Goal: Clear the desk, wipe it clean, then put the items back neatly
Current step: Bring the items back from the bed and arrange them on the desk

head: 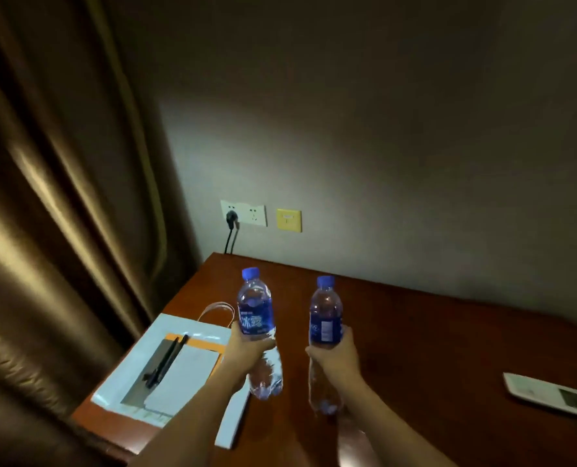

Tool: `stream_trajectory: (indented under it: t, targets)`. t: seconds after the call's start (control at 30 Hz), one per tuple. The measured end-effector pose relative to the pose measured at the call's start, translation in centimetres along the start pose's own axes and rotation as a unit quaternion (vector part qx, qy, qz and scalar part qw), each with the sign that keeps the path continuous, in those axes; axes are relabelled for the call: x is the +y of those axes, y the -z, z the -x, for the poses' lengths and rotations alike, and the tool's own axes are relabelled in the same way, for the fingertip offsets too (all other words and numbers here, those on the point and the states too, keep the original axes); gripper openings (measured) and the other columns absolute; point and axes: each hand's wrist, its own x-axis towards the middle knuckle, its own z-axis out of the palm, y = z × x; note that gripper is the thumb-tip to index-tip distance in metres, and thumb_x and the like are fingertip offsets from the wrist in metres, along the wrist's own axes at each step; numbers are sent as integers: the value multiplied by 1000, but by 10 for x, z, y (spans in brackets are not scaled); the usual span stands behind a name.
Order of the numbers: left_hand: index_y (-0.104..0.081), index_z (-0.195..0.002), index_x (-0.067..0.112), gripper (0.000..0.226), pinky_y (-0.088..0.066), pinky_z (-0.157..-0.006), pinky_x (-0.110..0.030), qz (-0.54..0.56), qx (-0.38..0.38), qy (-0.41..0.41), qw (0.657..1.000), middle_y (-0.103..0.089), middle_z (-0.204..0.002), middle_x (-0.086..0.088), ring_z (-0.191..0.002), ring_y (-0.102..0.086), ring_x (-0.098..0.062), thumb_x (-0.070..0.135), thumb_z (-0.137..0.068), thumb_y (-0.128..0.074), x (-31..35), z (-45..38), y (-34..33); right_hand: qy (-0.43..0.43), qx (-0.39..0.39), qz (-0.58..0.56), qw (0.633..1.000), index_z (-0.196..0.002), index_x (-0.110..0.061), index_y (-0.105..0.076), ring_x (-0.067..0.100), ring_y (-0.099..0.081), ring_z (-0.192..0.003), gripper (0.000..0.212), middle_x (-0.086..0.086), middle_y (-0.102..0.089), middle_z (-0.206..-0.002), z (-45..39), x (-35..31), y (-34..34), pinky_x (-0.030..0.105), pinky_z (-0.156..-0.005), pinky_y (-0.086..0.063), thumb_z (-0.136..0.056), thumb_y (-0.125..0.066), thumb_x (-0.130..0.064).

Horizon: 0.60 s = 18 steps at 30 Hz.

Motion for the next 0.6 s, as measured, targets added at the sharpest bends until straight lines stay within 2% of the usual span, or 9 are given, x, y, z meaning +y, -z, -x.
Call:
stream_trajectory:
  t: [0.1, 0.17, 0.23, 0.37, 0.5, 0.53, 0.6]
  targets:
    - [-46, -116, 9, 54, -46, -72, -29, -24, -1, -3, 1000, -63, -105, -10, -89, -61, -20, -5, -72, -74, -1, -38, -10, -8, 9, 2, 1000, -120, -22, -38, 18, -57, -103, 64, -1, -55, -113, -29, 7, -4, 32, -87, -46, -73, -73, 3]
    - [-46, -119, 9, 59, -49, -77, -34, -35, -4, 2, 999, -64, -108, -12, -93, -63, -23, -1, -69, -77, 0, -58, -16, -10, 24, 4, 1000, -116, -23, -38, 15, -59, -95, 63, 1, -57, -111, -45, 9, -5, 27, -80, -49, -72, -73, 5]
    - [-45, -119, 10, 58, -48, -76, -33, -52, -3, 5, 999, -64, -106, -9, -92, -62, -21, 3, -71, -77, 2, -78, -20, -7, 34, 16, 999, -113, -23, -38, 14, -59, -92, 63, 0, -57, -108, -66, 7, -6, 19, -71, -45, -71, -73, 6]
    - [-39, -116, 16, 56, -45, -68, -25, -66, -17, -9, 998, -59, -97, 0, -85, -59, -14, 4, -75, -75, 10, -124, -21, -4, 49, 25, 998, -119, -21, -38, 12, -55, -98, 66, -5, -53, -108, -112, -2, -19, 17, -76, -42, -71, -75, 3]
    - [-40, -114, 15, 55, -47, -75, -28, -96, -12, -23, 995, -61, -102, -4, -91, -60, -19, 2, -74, -76, 6, -165, -16, -1, 61, 40, 997, -124, -17, -39, 10, -54, -100, 68, -6, -52, -107, -151, -4, -45, 5, -63, -40, -71, -76, 4]
    - [-40, -114, 16, 57, -48, -74, -26, -103, -10, -25, 994, -60, -102, -3, -90, -60, -17, 0, -73, -76, 3, -176, -14, 0, 66, 42, 997, -124, -17, -40, 10, -55, -99, 68, -6, -52, -106, -160, -4, -52, 5, -62, -41, -71, -75, 5]
    - [-40, -113, 16, 58, -48, -62, -14, -107, -17, -25, 994, -60, -97, 0, -80, -59, -11, -4, -72, -76, -1, -193, -11, 12, 68, 44, 997, -125, -18, -40, 6, -56, -93, 70, -7, -52, -105, -174, -4, -65, 5, -60, -43, -70, -74, 8]
